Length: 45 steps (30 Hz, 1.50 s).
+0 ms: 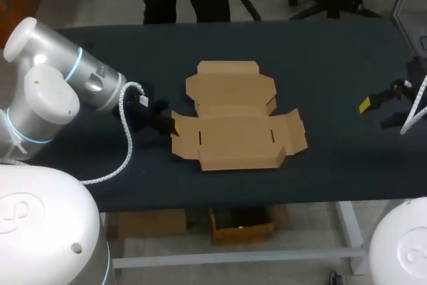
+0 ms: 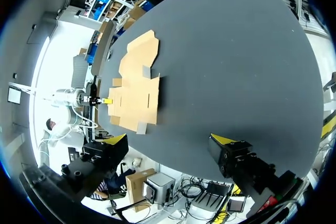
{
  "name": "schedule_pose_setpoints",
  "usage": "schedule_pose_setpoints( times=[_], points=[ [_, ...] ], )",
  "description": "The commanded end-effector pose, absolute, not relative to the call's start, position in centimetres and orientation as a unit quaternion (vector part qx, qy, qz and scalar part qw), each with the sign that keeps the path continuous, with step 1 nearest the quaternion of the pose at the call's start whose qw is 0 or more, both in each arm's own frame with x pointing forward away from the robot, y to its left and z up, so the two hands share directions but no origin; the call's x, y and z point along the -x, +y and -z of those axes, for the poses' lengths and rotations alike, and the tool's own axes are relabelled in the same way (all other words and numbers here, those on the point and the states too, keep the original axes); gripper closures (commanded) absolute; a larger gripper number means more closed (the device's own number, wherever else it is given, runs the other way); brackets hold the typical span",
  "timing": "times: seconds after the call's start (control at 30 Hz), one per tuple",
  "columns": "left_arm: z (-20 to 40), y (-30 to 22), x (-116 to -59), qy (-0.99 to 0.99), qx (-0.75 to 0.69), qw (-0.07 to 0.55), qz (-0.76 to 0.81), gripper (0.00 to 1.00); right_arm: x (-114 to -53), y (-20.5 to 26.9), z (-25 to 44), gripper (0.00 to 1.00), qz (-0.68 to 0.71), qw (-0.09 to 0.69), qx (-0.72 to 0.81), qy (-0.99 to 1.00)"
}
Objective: Assemble the packaging by folding the flat box into shape, placing the metal phone stand inside, and closing the box properly
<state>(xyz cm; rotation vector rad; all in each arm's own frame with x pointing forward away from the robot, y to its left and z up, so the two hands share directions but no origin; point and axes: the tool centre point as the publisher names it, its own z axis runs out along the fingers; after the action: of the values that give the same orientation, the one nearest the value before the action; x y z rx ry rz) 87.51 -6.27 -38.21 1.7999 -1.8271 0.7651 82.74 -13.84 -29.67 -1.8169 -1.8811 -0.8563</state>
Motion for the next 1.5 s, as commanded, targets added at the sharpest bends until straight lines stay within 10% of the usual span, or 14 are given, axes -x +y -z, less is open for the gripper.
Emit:
schedule_pose_setpoints(
  times=[0.03, 0.7, 0.77, 0.8, 0.83, 1.5],
  points=[
    [38.6, -6.2, -87.6, -0.664, -0.653, 0.234, -0.279, 1.0, -83.1, -13.8, 29.8, 0.0, 0.303, 0.197, 0.647, -0.671],
    [38.4, -6.9, -87.6, -0.653, -0.661, 0.225, -0.293, 1.0, -83.3, -13.7, 29.5, 0.0, 0.305, 0.199, 0.641, -0.675],
    [38.4, -6.9, -87.6, -0.651, -0.663, 0.226, -0.293, 0.69, -83.3, -13.7, 29.5, 0.0, 0.305, 0.199, 0.641, -0.676],
    [38.4, -6.8, -87.6, -0.65, -0.664, 0.225, -0.293, 0.22, -83.3, -13.7, 29.5, 0.0, 0.305, 0.2, 0.641, -0.675],
    [38.3, -6.8, -87.5, -0.649, -0.665, 0.223, -0.293, 0.0, -83.4, -13.7, 29.5, 0.0, 0.305, 0.2, 0.641, -0.675],
    [31.5, -5.1, -89.9, -0.645, -0.665, 0.189, -0.324, 0.0, -86.7, -12.5, 28.1, 0.0, 0.335, 0.207, 0.623, -0.675]
  ],
)
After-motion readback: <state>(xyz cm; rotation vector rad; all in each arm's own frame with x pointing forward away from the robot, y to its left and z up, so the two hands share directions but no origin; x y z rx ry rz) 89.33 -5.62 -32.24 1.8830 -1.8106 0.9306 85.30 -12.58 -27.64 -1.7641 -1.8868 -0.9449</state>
